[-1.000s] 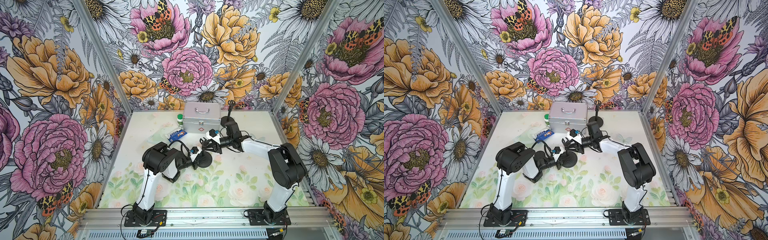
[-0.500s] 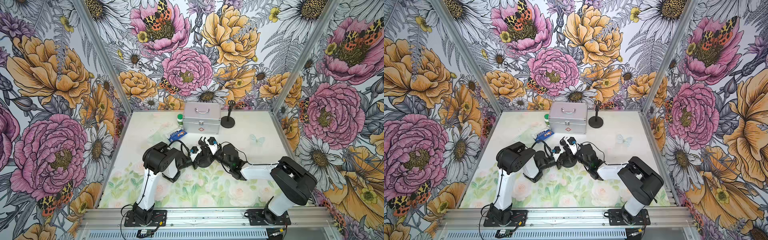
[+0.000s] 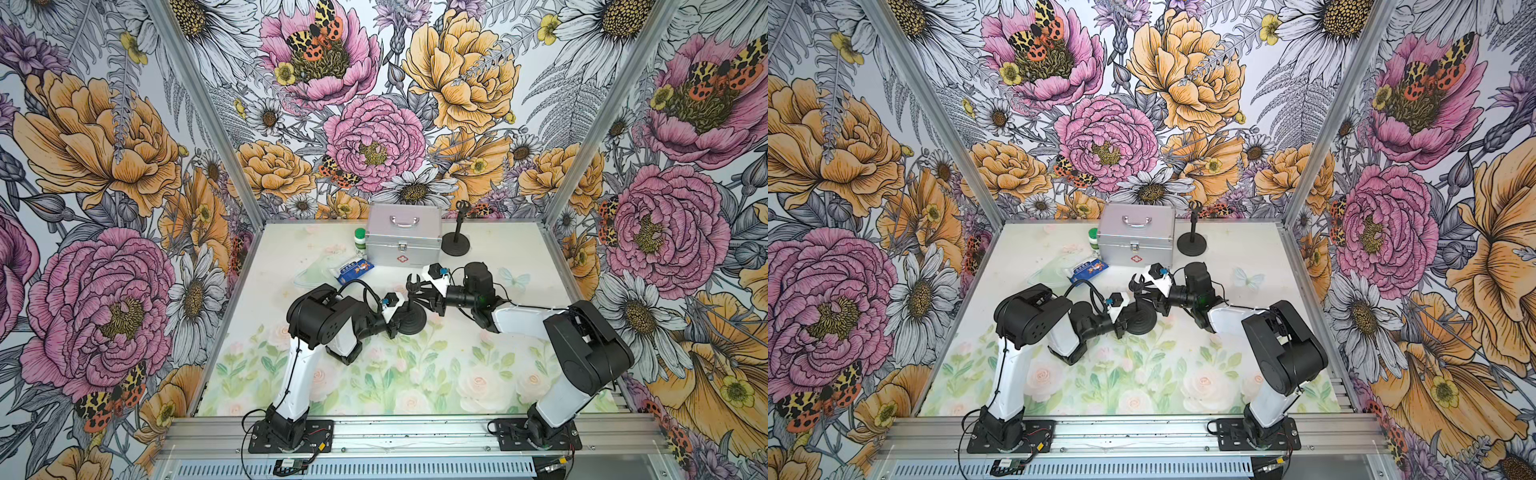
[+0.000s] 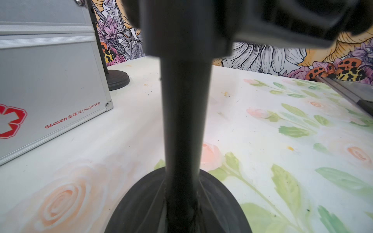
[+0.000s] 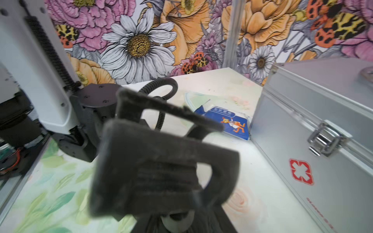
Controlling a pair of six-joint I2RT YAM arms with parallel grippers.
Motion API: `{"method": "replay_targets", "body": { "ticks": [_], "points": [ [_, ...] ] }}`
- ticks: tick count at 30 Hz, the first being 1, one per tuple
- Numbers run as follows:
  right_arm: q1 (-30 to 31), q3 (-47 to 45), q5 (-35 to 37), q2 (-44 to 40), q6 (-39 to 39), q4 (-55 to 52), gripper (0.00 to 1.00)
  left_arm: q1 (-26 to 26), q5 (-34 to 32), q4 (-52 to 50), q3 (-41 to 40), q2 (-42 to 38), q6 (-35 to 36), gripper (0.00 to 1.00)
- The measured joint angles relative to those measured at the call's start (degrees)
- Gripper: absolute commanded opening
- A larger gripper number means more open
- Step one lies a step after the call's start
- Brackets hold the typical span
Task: Assemble a microphone stand
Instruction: Screw the microphone stand pole into the microphone stand base.
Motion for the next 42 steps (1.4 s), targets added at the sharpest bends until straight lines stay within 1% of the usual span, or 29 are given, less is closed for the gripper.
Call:
{"method": "replay_targets", "body": {
  "ticks": [3, 5, 7, 8, 9, 12, 14, 15, 17, 19, 21, 24, 25, 27, 28, 29, 30, 31, 32, 33, 34, 37, 42],
  "points": [
    [-1.22, 6.27, -6.01, 1.97, -5.44, -8.57, 0.39, 0.00, -0.07, 0.02, 0.00, 0.00, 0.00, 0.22],
    [-1.27, 8.83, -8.50, 3.80, -7.72, -11.93, 0.39, 0.00, -0.17, 0.02, -0.04, 0.00, 0.02, 0.22],
    [-1.25, 10.93, -10.27, 5.75, -10.12, -15.32, 0.36, 0.00, -0.17, 0.02, -0.11, 0.00, 0.09, 0.22],
    [-1.25, 11.54, -10.82, 6.47, -11.08, -16.65, 0.33, 0.00, -0.17, 0.02, -0.11, 0.00, 0.24, 0.22],
    [-1.25, 11.85, -11.26, 6.95, -11.98, -17.88, 0.28, 0.00, -0.20, 0.02, -0.11, 0.00, 0.31, 0.22],
    [-1.22, 11.85, -11.34, 7.30, -14.58, -19.61, 0.09, 0.00, -0.24, 0.02, -0.15, 0.00, 0.44, 0.22],
    [-0.48, 11.06, -9.35, 6.60, -14.14, -18.18, 0.04, 0.00, -0.39, 0.02, -0.13, 0.00, 0.44, 0.22],
    [0.39, 9.33, -6.93, 5.55, -11.98, -15.74, 0.00, 0.00, -0.39, 0.04, -0.15, 0.00, 0.46, 0.22],
    [2.82, 4.46, 0.94, 2.58, -6.01, -8.87, 0.00, 0.02, -0.37, 0.04, -0.15, 0.00, 0.44, 0.22],
    [5.92, -1.92, 11.69, -0.35, 2.03, 0.76, 0.00, 0.02, -0.35, 0.07, -0.20, 0.00, 0.44, 0.22],
    [10.51, -8.44, 25.59, -2.12, 10.14, 11.65, 0.00, 0.02, -0.35, 0.09, -0.20, 0.00, 0.44, 0.22],
    [17.92, -12.41, 44.98, -2.01, 16.76, 20.46, 0.00, 0.17, -0.15, 0.24, -0.22, 0.00, 0.24, 0.22],
    [19.71, -12.59, 49.57, -1.62, 17.77, 21.68, 0.00, 0.26, -0.09, 0.28, -0.22, 0.00, 0.22, 0.22],
    [21.84, -12.59, 55.19, -0.90, 18.69, 23.04, 0.14, 0.39, 0.02, 0.31, -0.33, 0.00, 0.17, 0.22],
    [22.25, -12.59, 56.39, -0.83, 18.69, 23.19, 0.18, 0.39, 0.02, 0.31, -0.33, 0.00, 0.17, 0.22],
    [22.29, -12.59, 56.68, -0.83, 18.56, 23.19, 0.23, 0.39, 0.02, 0.31, -0.33, 0.00, 0.20, 0.22],
    [22.16, -12.59, 56.17, -0.85, 18.10, 23.17, 0.28, 0.39, 0.00, 0.31, -0.33, 0.00, 0.20, 0.22],
    [21.46, -12.59, 55.23, -0.92, 17.46, 23.12, 0.30, 0.39, -0.02, 0.31, -0.31, 0.00, 0.20, 0.22],
    [20.50, -12.61, 53.35, -1.11, 16.59, 22.77, 0.34, 0.39, -0.04, 0.31, -0.31, 0.00, 0.24, 0.22],
    [18.95, -12.59, 49.70, -1.51, 15.43, 22.08, 0.37, 0.37, -0.02, 0.28, -0.31, 0.00, 0.28, 0.22],
    [17.31, -12.59, 46.12, -1.84, 14.01, 21.35, 0.37, 0.33, -0.04, 0.26, -0.31, 0.00, 0.44, 0.22],
    [11.43, -11.80, 32.28, -2.93, 8.98, 17.00, 0.37, 0.26, 0.00, 0.24, -0.31, 0.00, 0.90, 0.22],
    [4.37, -5.53, 10.34, -1.79, -0.63, 4.17, 0.39, 0.20, 0.00, 0.24, -0.31, 0.00, 0.96, 0.22]
  ]
}}
